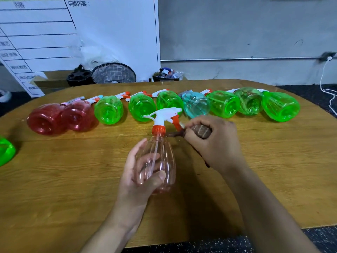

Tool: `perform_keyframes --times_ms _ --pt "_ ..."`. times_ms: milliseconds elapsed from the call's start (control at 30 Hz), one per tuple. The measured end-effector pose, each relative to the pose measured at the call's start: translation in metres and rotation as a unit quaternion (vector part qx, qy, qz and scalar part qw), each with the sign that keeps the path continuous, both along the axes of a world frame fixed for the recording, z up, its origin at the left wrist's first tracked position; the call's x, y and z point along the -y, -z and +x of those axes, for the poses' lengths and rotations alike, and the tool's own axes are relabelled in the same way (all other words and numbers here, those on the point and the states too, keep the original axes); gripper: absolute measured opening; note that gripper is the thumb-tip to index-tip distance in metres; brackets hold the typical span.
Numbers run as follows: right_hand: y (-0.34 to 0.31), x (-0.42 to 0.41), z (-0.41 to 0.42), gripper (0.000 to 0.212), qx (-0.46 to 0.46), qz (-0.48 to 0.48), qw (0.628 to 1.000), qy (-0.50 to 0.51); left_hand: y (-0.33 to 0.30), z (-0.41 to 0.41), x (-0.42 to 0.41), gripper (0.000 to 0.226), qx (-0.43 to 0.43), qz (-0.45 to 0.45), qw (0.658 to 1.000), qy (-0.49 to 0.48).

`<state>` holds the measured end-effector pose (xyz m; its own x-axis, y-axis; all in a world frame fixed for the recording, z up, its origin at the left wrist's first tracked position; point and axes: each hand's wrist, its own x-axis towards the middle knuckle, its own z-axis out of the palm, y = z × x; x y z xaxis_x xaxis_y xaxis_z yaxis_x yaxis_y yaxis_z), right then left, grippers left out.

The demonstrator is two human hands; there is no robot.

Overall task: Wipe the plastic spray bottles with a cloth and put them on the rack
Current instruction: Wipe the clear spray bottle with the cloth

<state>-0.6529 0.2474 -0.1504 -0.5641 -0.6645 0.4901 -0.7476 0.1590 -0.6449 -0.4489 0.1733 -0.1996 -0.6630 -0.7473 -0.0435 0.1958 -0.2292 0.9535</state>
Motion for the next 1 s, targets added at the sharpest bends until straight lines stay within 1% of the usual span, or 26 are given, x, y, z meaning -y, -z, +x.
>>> perform_keyframes --times_ms 67,100,167,233,300,333,367,433,500,533,567,633,733,800,867,1000 --pt "-0.002 0.001 0.003 0.013 -0.004 -0.078 0.997 0.006 0.001 0.0 -0.002 0.1 0.001 -0.008 1.0 0.01" --pt "-0.002 0.002 0.005 0.017 -0.011 -0.088 0.996 0.008 0.0 -0.001 -0.003 0.099 0.001 -0.01 1.0 0.017" --pt "0.004 0.007 0.005 0.023 -0.029 -0.063 0.998 0.01 0.001 -0.001 -0.004 0.099 0.004 -0.012 1.0 0.022" --pt "0.01 0.009 0.007 0.022 -0.04 -0.022 0.999 -0.007 0.0 -0.001 -0.003 0.098 0.003 -0.008 1.0 0.013" --pt "0.01 0.01 0.008 0.016 -0.024 0.014 0.999 -0.041 0.0 0.0 0.0 0.095 -0.003 -0.001 1.0 -0.007" --pt "0.008 0.009 0.007 0.011 0.0 0.026 0.998 -0.056 0.0 0.0 0.001 0.094 -0.006 0.004 1.0 -0.014" --pt "0.005 0.008 0.005 0.006 0.042 0.03 0.996 -0.067 -0.001 0.001 0.001 0.094 -0.005 0.009 1.0 -0.016" --pt "0.002 0.007 -0.001 0.011 0.188 -0.004 0.979 -0.081 0.0 0.001 0.001 0.094 -0.003 0.011 1.0 -0.009" --pt "-0.003 0.005 -0.005 0.013 0.336 -0.1 0.935 -0.052 0.001 0.001 0.001 0.094 -0.001 0.009 1.0 -0.001" --pt "-0.006 0.004 -0.006 0.009 0.388 -0.151 0.909 -0.03 0.001 0.001 0.001 0.094 0.0 0.007 1.0 0.002" --pt "-0.008 0.003 -0.006 0.005 0.416 -0.191 0.889 -0.013 0.002 0.001 0.001 0.095 0.003 0.001 1.0 0.005" --pt "-0.009 0.002 -0.006 0.009 0.42 -0.216 0.882 -0.001 0.002 0.0 0.0 0.098 0.008 -0.016 1.0 0.019" --pt "-0.005 0.006 -0.002 0.009 0.41 -0.181 0.894 -0.014 0.002 0.0 -0.002 0.101 0.012 -0.032 0.999 0.039" --pt "-0.002 0.009 -0.001 0.006 0.406 -0.165 0.899 0.004 0.002 0.0 -0.002 0.102 0.01 -0.033 0.998 0.044" --pt "-0.002 0.009 0.0 0.006 0.416 -0.177 0.892 0.014 0.002 0.001 -0.002 0.102 0.009 -0.035 0.998 0.044" --pt "-0.004 0.007 0.002 0.007 0.441 -0.203 0.874 -0.013 0.002 0.001 -0.002 0.103 0.009 -0.037 0.998 0.046"
